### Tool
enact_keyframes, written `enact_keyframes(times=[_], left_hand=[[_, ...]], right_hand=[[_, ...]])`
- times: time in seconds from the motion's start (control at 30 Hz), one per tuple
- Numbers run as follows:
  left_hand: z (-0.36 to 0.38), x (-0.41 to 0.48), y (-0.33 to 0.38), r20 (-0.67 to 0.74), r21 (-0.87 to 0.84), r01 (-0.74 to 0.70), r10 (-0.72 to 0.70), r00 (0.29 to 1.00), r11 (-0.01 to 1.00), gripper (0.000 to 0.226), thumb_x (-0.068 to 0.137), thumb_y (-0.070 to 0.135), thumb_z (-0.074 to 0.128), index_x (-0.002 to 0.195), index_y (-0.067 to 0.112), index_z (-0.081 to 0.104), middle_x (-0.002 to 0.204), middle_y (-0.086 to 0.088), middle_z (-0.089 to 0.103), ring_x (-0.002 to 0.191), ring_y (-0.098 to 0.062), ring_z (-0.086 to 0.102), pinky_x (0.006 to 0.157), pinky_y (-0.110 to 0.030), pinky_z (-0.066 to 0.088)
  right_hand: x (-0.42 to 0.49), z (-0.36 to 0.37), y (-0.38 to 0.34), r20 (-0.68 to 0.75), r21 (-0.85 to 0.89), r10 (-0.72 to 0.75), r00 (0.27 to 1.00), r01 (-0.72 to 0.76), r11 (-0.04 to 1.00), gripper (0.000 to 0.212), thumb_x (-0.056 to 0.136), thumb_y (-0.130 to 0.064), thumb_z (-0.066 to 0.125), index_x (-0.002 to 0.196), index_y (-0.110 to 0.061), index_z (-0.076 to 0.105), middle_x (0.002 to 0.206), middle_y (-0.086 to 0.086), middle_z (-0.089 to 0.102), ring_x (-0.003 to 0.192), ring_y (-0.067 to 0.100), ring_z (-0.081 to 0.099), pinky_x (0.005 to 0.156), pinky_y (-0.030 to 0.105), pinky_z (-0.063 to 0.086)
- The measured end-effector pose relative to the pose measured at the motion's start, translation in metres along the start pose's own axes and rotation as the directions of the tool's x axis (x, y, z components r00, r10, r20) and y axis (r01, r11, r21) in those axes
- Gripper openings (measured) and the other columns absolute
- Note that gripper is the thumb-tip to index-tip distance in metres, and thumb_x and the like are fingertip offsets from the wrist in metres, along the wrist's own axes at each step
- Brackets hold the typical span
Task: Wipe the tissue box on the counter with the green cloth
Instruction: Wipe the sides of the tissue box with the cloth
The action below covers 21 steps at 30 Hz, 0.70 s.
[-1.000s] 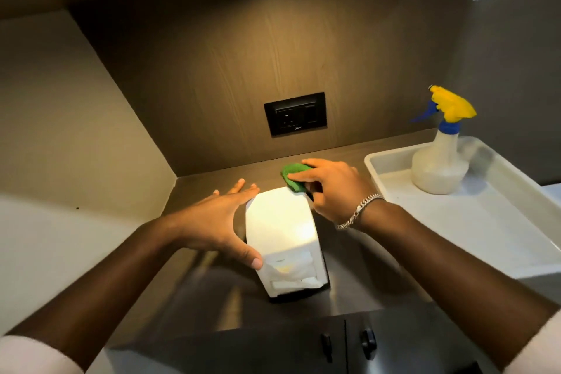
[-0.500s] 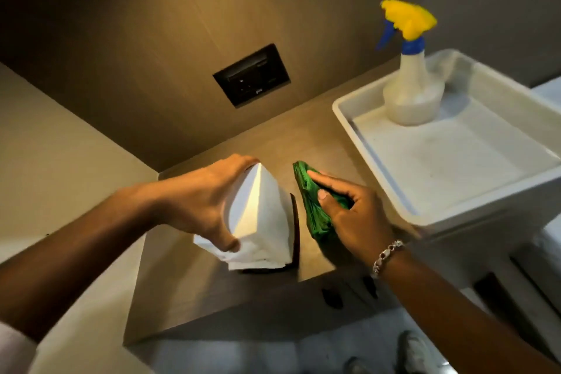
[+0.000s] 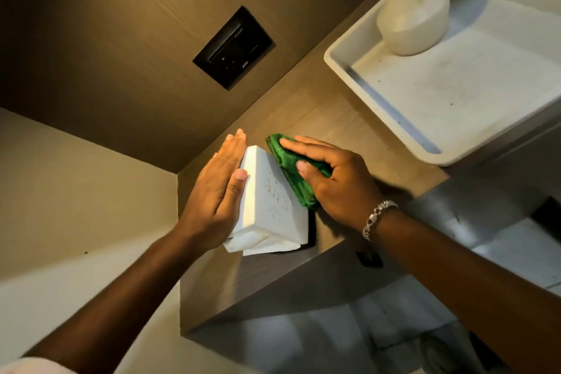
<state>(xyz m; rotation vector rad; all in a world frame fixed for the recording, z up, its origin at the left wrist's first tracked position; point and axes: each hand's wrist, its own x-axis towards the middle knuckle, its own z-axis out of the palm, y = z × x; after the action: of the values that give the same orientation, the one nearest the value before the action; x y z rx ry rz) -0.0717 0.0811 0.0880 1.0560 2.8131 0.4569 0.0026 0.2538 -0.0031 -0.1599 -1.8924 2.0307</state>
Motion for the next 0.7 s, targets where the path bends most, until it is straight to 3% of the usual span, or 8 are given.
enact_keyframes(times=[0.07, 0.23, 0.4, 0.53, 0.7], left_hand=[[0.001, 0.001, -0.005, -0.004, 0.043, -0.044, 0.044, 0.999, 0.998, 0.059, 0.094, 0.043, 0.023, 0.149, 0.023, 0.014, 0.16, 0.005, 0.014, 0.146, -0.004, 0.008, 0.12, -0.046, 0.015], [0.006, 0.002, -0.015, -0.006, 0.093, -0.081, 0.082, 0.997, 0.992, 0.058, 0.096, 0.041, 0.021, 0.15, 0.024, 0.009, 0.161, 0.006, 0.008, 0.146, -0.003, 0.002, 0.121, -0.044, 0.011], [0.006, 0.003, -0.018, 0.009, 0.123, -0.099, 0.099, 0.995, 0.987, 0.063, 0.092, 0.048, 0.015, 0.15, 0.023, 0.006, 0.161, 0.006, 0.005, 0.146, -0.003, -0.001, 0.121, -0.04, 0.008], [0.006, 0.004, -0.017, 0.014, 0.134, -0.105, 0.105, 0.994, 0.985, 0.067, 0.09, 0.05, 0.013, 0.15, 0.021, 0.006, 0.161, 0.004, 0.004, 0.146, -0.004, -0.001, 0.121, -0.039, 0.008], [0.007, 0.004, -0.017, 0.013, 0.107, -0.111, 0.11, 0.994, 0.988, 0.068, 0.089, 0.05, 0.012, 0.15, 0.02, 0.008, 0.161, 0.003, 0.005, 0.147, -0.006, -0.001, 0.121, -0.041, 0.008]], right_hand=[[0.001, 0.011, -0.004, 0.007, -0.023, 0.013, 1.0, -0.013, 1.0, 0.04, 0.091, -0.014, 0.056, 0.125, -0.033, 0.06, 0.14, -0.005, 0.054, 0.129, 0.008, 0.048, 0.109, 0.031, 0.041], [-0.03, 0.028, -0.001, 0.02, -0.027, 0.003, 1.0, -0.002, 1.0, 0.04, 0.091, -0.031, 0.048, 0.129, -0.041, 0.053, 0.15, -0.013, 0.038, 0.132, 0.008, 0.041, 0.103, 0.029, 0.043], [-0.05, 0.046, 0.01, -0.062, -0.045, -0.03, 0.998, 0.028, 0.999, 0.044, 0.093, -0.035, 0.042, 0.136, -0.045, 0.042, 0.154, -0.015, 0.03, 0.132, 0.001, 0.036, 0.1, 0.012, 0.037], [-0.022, 0.056, 0.002, -0.129, 0.149, -0.004, 0.992, 0.023, 0.989, 0.04, 0.094, -0.034, 0.042, 0.134, -0.038, 0.048, 0.15, -0.007, 0.037, 0.134, 0.008, 0.038, 0.111, 0.041, 0.039], [-0.058, 0.068, 0.007, -0.151, 0.033, -0.238, 0.96, 0.245, 0.969, 0.041, 0.095, -0.025, 0.043, 0.133, -0.035, 0.049, 0.151, -0.007, 0.035, 0.136, 0.01, 0.035, 0.107, 0.041, 0.042]])
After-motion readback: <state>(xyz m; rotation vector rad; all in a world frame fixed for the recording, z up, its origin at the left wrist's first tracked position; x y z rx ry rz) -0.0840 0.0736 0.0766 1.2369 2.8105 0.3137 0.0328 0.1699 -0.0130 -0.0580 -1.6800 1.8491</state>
